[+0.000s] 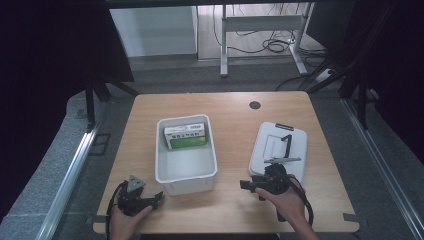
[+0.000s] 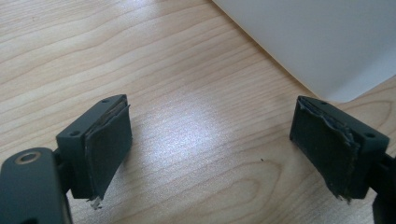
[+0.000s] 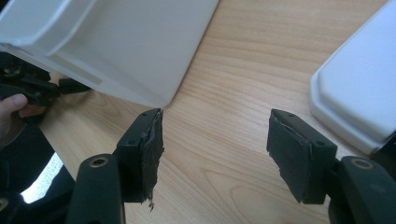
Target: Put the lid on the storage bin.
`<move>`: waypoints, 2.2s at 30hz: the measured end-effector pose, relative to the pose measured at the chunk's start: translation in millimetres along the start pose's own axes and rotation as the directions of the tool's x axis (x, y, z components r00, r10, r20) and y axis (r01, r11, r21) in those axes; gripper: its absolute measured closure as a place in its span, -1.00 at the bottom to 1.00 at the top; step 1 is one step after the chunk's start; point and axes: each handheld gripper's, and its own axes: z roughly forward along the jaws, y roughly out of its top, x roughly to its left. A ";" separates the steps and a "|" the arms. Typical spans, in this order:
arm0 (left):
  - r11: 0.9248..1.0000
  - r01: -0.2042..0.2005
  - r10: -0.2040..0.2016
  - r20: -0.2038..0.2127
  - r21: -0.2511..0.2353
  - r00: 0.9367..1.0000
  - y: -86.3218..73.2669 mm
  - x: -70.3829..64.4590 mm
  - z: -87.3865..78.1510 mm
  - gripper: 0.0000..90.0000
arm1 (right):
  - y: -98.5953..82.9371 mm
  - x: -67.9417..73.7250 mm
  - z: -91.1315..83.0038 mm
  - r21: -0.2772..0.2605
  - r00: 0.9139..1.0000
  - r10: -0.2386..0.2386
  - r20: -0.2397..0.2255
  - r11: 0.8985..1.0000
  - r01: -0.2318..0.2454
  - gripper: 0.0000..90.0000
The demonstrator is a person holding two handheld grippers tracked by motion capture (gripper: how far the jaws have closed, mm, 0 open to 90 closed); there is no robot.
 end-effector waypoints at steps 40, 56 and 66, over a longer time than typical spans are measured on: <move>1.000 0.000 0.000 -0.001 -0.004 1.000 -0.1 0.0 0.2 -0.72 | 57.7 8.3 -19.4 -0.037 1.000 0.022 0.012 0.999 -0.022 -0.12; 1.000 -0.003 0.003 0.001 -0.001 1.000 0.0 0.2 0.1 -0.72 | 89.8 -5.0 -38.6 -0.039 0.996 0.059 0.067 0.998 -0.057 -0.03; 1.000 -0.002 0.002 0.001 -0.001 1.000 0.0 0.2 0.1 -0.72 | 106.5 -10.9 -43.3 -0.043 0.991 0.084 0.103 0.996 -0.080 -0.02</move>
